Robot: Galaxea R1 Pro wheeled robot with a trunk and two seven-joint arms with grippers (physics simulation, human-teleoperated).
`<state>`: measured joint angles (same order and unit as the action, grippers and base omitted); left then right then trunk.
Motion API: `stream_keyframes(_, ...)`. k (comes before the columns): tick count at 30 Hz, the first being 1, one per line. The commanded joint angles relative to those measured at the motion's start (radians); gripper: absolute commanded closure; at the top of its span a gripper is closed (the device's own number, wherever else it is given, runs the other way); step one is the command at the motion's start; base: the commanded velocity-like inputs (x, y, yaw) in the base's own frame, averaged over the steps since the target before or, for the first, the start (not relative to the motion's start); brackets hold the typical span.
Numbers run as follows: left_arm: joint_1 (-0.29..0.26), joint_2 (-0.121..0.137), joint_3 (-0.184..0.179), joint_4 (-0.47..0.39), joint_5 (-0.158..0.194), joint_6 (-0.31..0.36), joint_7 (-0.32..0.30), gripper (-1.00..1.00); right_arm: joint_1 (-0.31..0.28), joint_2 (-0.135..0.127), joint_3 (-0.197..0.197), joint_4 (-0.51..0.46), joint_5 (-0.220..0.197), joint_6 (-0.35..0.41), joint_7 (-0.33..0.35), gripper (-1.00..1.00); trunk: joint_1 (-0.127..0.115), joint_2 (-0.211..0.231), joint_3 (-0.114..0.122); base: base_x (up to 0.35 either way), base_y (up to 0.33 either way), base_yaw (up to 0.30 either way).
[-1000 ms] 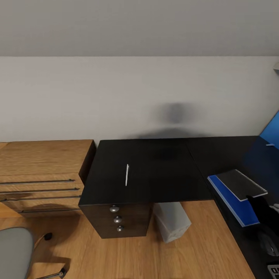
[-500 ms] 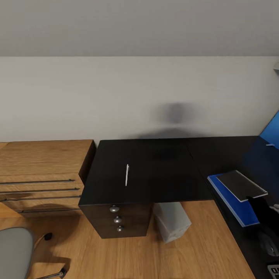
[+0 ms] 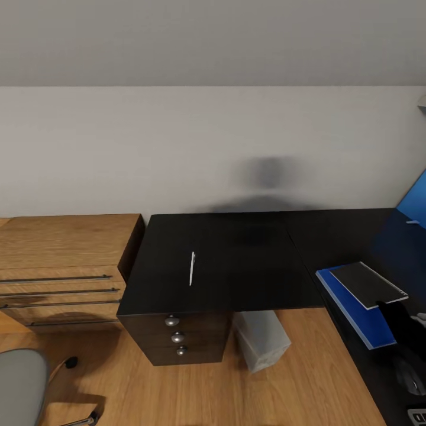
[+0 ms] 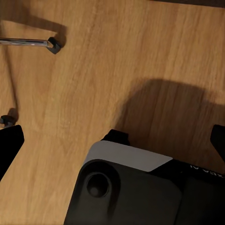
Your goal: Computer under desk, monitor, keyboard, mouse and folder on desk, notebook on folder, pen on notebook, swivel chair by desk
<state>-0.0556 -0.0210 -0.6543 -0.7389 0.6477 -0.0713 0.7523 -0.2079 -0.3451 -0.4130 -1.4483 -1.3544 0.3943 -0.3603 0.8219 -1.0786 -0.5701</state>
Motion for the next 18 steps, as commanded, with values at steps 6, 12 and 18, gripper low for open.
stream_keyframes(6,-0.001,0.001,-0.005,0.000,0.010,-0.008,0.005,-1.00,-0.001,0.000,-0.001,-0.001,-0.009,0.003,-0.006,1.00,0.000,-0.001,-0.001,0.001,-0.031,0.000)
stream_keyframes(12,-0.001,0.001,-0.005,0.000,0.010,-0.008,0.005,-1.00,-0.001,0.000,-0.001,-0.001,-0.009,0.003,-0.006,1.00,0.000,-0.001,-0.001,0.000,-0.149,0.000)
stream_keyframes(18,-0.001,0.001,-0.005,0.000,0.010,-0.008,0.005,-1.00,-0.001,0.000,-0.001,-0.001,-0.009,0.003,-0.006,1.00,0.000,-0.001,-0.001,0.000,-0.025,0.000)
